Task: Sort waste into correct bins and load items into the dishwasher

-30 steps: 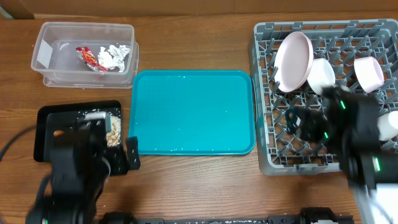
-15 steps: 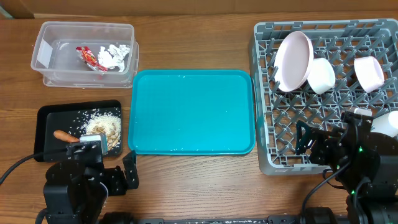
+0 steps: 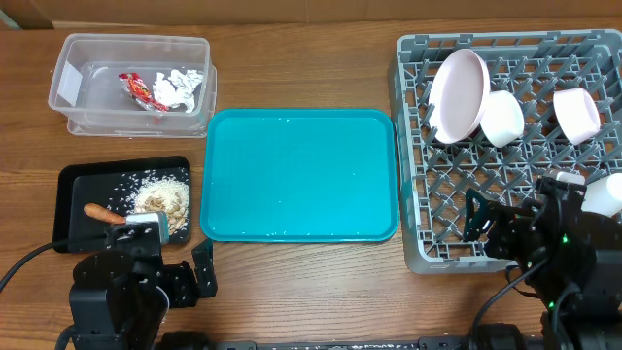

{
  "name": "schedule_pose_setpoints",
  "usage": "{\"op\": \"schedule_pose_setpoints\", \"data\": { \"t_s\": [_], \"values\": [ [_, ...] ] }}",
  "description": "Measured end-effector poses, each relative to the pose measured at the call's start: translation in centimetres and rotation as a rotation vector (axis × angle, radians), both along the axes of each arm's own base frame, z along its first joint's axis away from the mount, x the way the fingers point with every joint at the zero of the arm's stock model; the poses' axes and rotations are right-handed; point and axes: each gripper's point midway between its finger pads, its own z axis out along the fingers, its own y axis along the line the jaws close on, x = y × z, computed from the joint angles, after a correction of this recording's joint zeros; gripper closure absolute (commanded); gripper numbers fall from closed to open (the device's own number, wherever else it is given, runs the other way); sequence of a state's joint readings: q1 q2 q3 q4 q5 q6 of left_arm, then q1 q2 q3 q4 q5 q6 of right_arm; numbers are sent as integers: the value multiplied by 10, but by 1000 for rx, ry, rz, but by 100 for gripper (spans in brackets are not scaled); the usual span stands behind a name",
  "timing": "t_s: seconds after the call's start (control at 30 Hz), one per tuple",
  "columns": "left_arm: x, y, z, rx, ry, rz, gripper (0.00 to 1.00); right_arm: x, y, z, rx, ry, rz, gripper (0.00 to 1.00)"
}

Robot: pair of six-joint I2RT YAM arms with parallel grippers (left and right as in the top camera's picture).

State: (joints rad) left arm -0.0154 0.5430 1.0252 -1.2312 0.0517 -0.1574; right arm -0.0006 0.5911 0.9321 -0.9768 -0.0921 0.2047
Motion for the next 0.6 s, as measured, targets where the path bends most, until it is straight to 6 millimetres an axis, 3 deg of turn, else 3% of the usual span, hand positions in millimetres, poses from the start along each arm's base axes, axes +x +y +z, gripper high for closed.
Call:
{"op": "schedule_pose_setpoints", "data": {
  "t_s": [0.1,0.37,0.6],
  "values": [
    [0,0,0,0,2,1,0,5,-1,-2,-23,-83,7,0],
    [-1,1,-1,2,5,2,0,12,9,-36,-73,-363,69,0],
    [0,1,-1,2,5,2,0,16,12,-48,-85,-580,74,0]
  ]
}}
